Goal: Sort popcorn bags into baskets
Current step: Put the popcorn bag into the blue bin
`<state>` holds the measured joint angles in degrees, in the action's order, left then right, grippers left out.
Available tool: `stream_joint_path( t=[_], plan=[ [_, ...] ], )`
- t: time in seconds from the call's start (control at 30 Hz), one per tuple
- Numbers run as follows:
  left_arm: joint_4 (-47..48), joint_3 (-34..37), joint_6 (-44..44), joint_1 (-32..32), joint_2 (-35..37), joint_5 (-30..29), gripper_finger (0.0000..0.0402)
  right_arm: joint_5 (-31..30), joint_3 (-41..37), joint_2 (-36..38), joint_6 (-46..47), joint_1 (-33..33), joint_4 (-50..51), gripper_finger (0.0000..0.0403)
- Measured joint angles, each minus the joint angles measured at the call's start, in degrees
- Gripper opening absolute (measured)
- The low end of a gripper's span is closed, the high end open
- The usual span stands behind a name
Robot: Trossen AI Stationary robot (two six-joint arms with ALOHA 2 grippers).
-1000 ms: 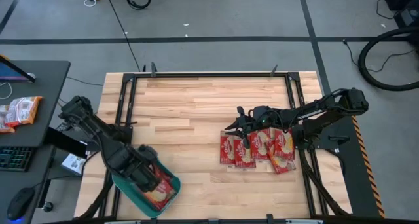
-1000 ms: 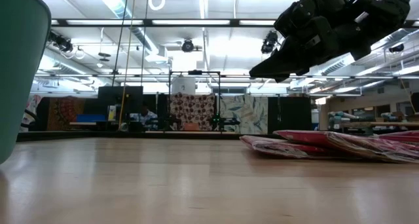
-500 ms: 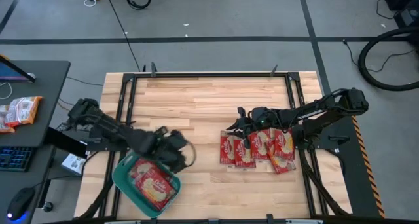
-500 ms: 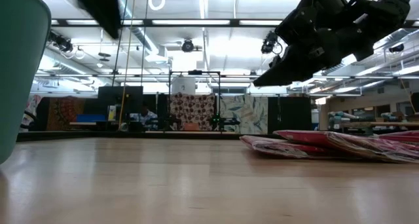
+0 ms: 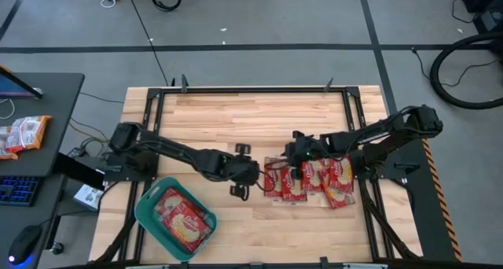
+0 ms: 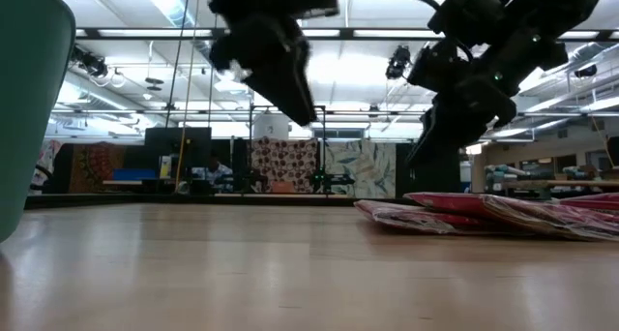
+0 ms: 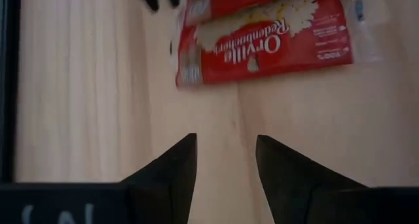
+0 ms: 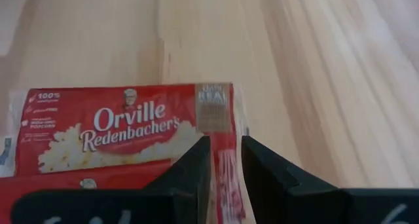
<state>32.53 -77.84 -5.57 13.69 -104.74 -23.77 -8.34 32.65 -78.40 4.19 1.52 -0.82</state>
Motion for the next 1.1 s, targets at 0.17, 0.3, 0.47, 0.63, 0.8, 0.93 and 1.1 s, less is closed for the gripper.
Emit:
stream_joint_path(
  t=[0.17, 0.3, 0.47, 0.63, 0.8, 0.93, 1.1],
  plan=[
    [-8.1, 0.0, -14.5, -0.9, -3.9, 0.0, 0.0162, -2.6, 0.9, 2.7, 6.0, 0.0, 5.8, 0.0091],
    [-12.9, 0.0, -22.1, -1.9, -6.6, 2.0, 0.0162, -4.6, 1.0, 6.1, 8.2, -1.1, 9.2, 0.0091],
    [-21.8, 0.0, -32.1, -3.5, -9.5, 6.8, 0.0162, -6.1, 1.1, 12.4, 11.4, -4.9, 13.0, 0.0090],
    [-30.2, 0.0, -41.9, -4.3, -12.5, 13.1, 0.0162, -6.3, 1.1, 18.3, 18.8, -7.3, 21.4, 0.0090],
    [-37.0, -0.1, -50.8, -4.5, -15.6, 16.1, 0.0162, -6.0, 1.1, 19.3, 25.7, -6.9, 26.6, 0.0090],
    [-40.1, 0.0, -55.5, -4.5, -17.7, 16.6, 0.0162, -4.9, 1.0, 18.2, 28.9, -4.7, 27.9, 0.0090],
    [-42.8, -0.1, -62.4, -5.0, -19.8, 18.5, 0.0162, -4.3, 1.0, 16.9, 33.1, -0.5, 27.0, 0.0090]
  ],
)
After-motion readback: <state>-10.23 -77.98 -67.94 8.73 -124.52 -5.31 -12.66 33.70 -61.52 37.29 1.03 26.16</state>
